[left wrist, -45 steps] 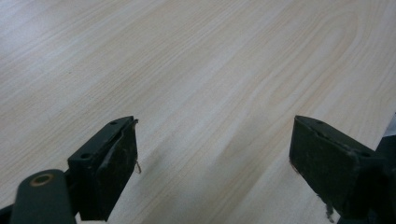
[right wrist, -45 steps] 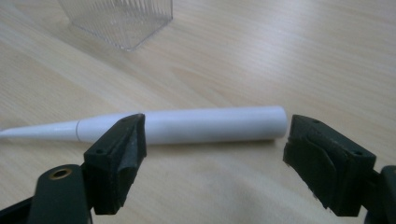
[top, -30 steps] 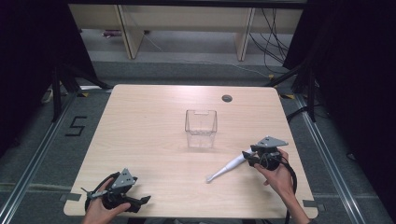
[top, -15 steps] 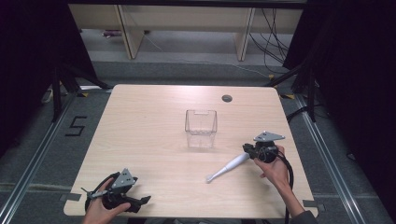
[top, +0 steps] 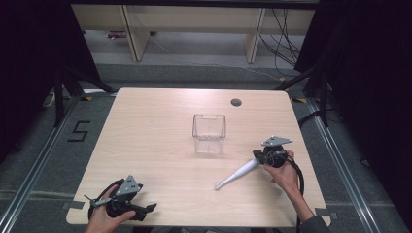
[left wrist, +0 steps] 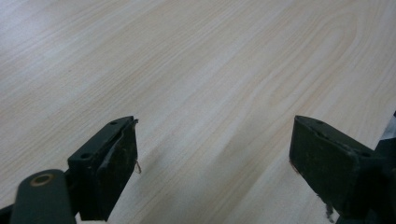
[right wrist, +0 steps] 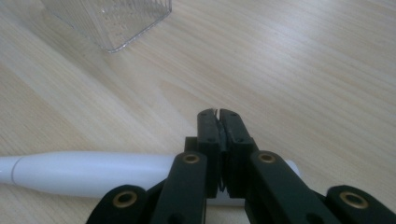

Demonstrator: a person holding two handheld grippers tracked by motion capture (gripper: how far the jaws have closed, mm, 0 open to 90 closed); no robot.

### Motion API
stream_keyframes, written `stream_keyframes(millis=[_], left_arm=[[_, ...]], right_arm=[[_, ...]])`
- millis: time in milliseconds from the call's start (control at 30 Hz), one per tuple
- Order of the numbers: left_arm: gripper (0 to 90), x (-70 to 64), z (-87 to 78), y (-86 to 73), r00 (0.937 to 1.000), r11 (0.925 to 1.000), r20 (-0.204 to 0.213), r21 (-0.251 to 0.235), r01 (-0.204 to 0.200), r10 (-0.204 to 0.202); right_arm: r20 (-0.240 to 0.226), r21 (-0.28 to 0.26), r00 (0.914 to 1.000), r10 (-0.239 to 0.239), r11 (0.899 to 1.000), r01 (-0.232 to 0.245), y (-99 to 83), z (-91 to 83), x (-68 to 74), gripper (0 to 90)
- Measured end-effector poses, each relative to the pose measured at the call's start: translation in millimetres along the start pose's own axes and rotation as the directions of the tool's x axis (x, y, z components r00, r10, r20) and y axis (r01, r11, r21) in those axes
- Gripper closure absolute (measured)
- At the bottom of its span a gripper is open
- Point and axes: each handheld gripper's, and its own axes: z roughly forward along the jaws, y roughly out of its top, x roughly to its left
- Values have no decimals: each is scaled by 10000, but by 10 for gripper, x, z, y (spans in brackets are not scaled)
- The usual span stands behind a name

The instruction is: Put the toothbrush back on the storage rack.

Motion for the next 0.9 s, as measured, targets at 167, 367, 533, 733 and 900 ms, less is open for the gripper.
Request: stream_keyframes(millis=[167, 367, 533, 733, 900], left_arm=[[150, -3, -6, 1, 10000, 9999, -23, -99, 61, -61], [149, -8, -1, 3, 10000, 10000, 19, -70, 21, -21], [150, -2, -8, 10, 10000, 10000, -31, -86, 9, -9], [150, -21, 0, 9, 9998, 9996, 95, -253, 150, -147], [149, -22, 1, 11, 9998, 9994, 66, -308, 179, -178]], right_arm=[[43, 87, 9999, 156, 9998, -157, -5, -7, -11, 881], [28, 180, 10000, 22, 9998, -23, -26, -1, -26, 884], [-102, 263, 9996, 248, 9994, -246, -38, -25, 8, 885], [-63, 273, 10000, 25, 9996, -23, -61, -30, -6, 885], [-165, 362, 9997, -177, 9992, 183, -85, -68, 8, 885]])
